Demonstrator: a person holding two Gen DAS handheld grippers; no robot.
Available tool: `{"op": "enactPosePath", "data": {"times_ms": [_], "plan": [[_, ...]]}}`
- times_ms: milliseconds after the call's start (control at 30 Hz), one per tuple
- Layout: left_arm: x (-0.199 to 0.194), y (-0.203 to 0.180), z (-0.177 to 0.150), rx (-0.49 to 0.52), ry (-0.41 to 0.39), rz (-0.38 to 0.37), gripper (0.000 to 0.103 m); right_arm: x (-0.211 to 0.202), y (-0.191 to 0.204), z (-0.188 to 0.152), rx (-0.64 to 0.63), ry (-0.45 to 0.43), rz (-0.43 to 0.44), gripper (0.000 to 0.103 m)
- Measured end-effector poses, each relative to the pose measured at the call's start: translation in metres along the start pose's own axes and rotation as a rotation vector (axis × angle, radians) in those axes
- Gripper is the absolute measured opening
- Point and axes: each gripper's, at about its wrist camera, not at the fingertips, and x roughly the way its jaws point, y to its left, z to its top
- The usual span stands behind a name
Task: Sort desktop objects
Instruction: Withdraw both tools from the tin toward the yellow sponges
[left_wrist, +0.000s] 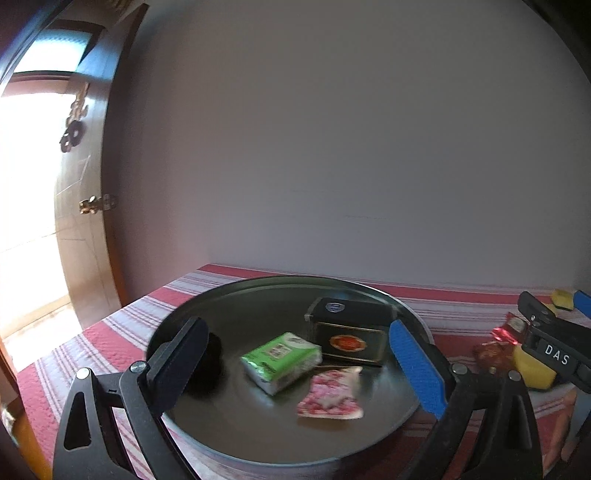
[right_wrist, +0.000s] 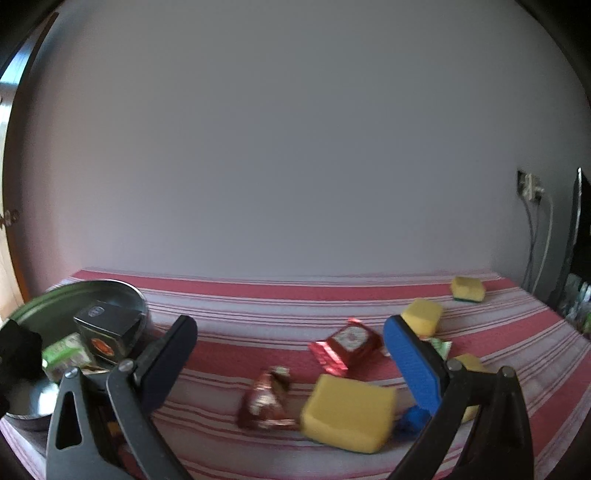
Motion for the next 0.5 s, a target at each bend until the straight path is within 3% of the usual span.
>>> {"op": "enactPosePath", "data": {"times_ms": [500], "plan": [[-0.011,-0.087,-0.004,0.145,0.045,-0.196,0.100,0.003,-0.095,-0.007,0.046,0.089,-0.118,0.103]]}}
